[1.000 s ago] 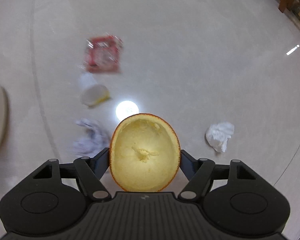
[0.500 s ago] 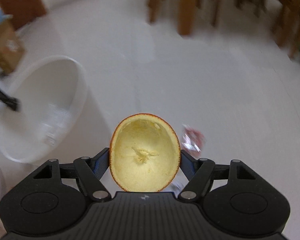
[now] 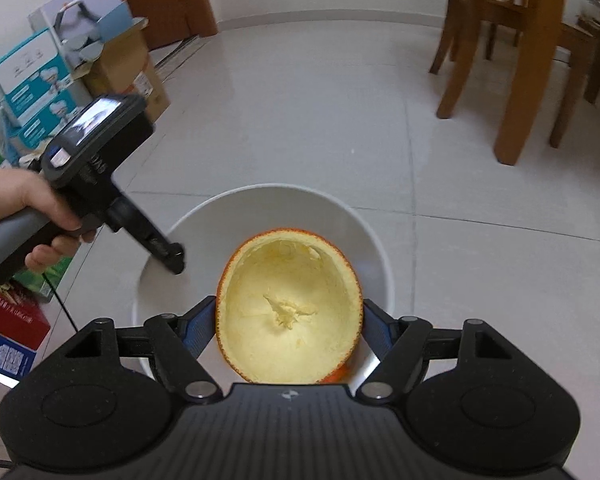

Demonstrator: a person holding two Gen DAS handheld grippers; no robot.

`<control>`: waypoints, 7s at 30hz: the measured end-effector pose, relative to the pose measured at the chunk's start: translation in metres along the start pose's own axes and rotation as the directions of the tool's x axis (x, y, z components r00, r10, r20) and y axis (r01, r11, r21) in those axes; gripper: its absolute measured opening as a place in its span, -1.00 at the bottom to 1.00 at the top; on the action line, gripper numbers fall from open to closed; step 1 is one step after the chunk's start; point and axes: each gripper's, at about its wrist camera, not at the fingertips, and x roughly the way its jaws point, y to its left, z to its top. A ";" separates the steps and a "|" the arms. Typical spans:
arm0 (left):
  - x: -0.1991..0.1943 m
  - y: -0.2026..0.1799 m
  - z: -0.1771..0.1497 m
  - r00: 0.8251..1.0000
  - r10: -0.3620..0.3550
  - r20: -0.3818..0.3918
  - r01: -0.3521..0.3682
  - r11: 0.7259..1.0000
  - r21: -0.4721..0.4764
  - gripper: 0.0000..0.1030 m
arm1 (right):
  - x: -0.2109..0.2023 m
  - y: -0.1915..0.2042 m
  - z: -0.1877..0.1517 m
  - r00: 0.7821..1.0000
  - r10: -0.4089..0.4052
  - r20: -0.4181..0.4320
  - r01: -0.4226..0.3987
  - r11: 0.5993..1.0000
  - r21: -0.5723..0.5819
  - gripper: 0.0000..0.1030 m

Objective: Collect trash
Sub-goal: 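Carry the orange peel over the bin and release it with the right gripper, then grasp the crumpled white paper with the right gripper, then carry the crumpled paper over the bin and release it with the right gripper, then grasp the white paper cup with the right gripper, then carry the paper cup over the bin and release it with the right gripper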

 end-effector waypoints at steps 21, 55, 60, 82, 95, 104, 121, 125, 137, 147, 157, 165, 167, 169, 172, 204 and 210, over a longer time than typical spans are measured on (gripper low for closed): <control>-0.006 -0.001 -0.007 1.000 0.003 0.029 -0.003 1.000 -0.005 -0.87 | -0.006 -0.184 -0.170 0.938 -0.323 -0.128 0.345 0.820 0.456 0.80; -0.005 -0.006 -0.007 0.999 0.029 0.022 -0.029 1.000 0.000 -0.86 | 0.160 -0.200 -0.275 0.849 -0.302 -0.433 0.469 0.808 0.356 0.31; -0.005 -0.006 -0.007 0.999 0.030 0.022 -0.030 1.000 0.001 -0.86 | 0.161 -0.199 -0.271 0.845 -0.309 -0.438 0.473 0.814 0.339 0.21; -0.006 -0.005 -0.004 1.000 0.015 -0.001 -0.015 1.000 -0.019 -0.86 | 0.075 -0.190 -0.201 0.888 -0.320 -0.329 0.431 0.827 0.359 0.20; -0.005 -0.006 -0.004 1.000 0.022 0.000 -0.022 1.000 -0.019 -0.86 | -0.007 -0.124 -0.105 0.946 -0.255 -0.199 0.295 0.932 0.209 0.20; -0.006 -0.006 -0.004 1.000 0.024 0.001 -0.024 1.000 -0.020 -0.86 | -0.034 -0.059 -0.024 0.984 -0.151 -0.098 0.157 0.986 0.058 0.20; -0.007 -0.006 -0.004 1.000 0.017 0.000 -0.017 1.000 -0.026 -0.86 | -0.005 -0.008 -0.005 0.999 -0.027 -0.018 0.027 0.999 0.040 0.66; -0.007 -0.006 -0.004 1.000 0.015 0.001 -0.015 0.999 -0.029 -0.86 | -0.014 -0.028 -0.013 0.999 -0.044 0.002 0.043 0.993 0.108 0.67; -0.008 -0.004 -0.004 1.000 0.010 0.006 -0.010 0.999 -0.031 -0.86 | -0.022 -0.139 -0.076 0.973 -0.231 0.029 0.211 0.926 0.312 0.74; -0.010 -0.002 -0.005 1.000 0.004 0.005 -0.004 1.000 -0.029 -0.86 | 0.056 -0.194 -0.159 0.944 -0.311 -0.107 0.329 0.886 0.325 0.68; -0.009 -0.003 -0.006 1.000 0.012 0.008 -0.012 1.000 -0.023 -0.86 | 0.133 -0.226 -0.207 0.921 -0.315 -0.229 0.381 0.848 0.368 0.48; -0.009 -0.004 -0.006 1.000 0.019 0.007 -0.019 1.000 -0.017 -0.86 | 0.168 -0.237 -0.216 0.912 -0.312 -0.266 0.396 0.839 0.373 0.36; -0.009 -0.005 -0.007 1.000 0.021 0.008 -0.021 1.000 -0.016 -0.86 | 0.173 -0.238 -0.217 0.909 -0.311 -0.276 0.399 0.838 0.372 0.33; -0.009 -0.005 -0.007 1.000 0.020 0.007 -0.020 1.000 -0.019 -0.86 | 0.180 -0.241 -0.220 0.906 -0.312 -0.286 0.404 0.837 0.368 0.30; -0.009 -0.004 -0.007 1.000 0.021 0.008 -0.021 1.000 -0.019 -0.86 | 0.184 -0.243 -0.223 0.899 -0.314 -0.305 0.414 0.835 0.362 0.23; -0.009 -0.003 -0.007 1.000 0.009 0.002 -0.009 1.000 -0.023 -0.86 | 0.034 -0.160 -0.106 0.950 -0.231 -0.210 0.263 0.955 0.137 -0.04; -0.010 -0.003 -0.008 1.000 0.005 -0.001 -0.005 1.000 -0.014 -0.86 | -0.020 -0.117 -0.064 0.976 -0.172 -0.135 0.183 0.980 0.072 -0.04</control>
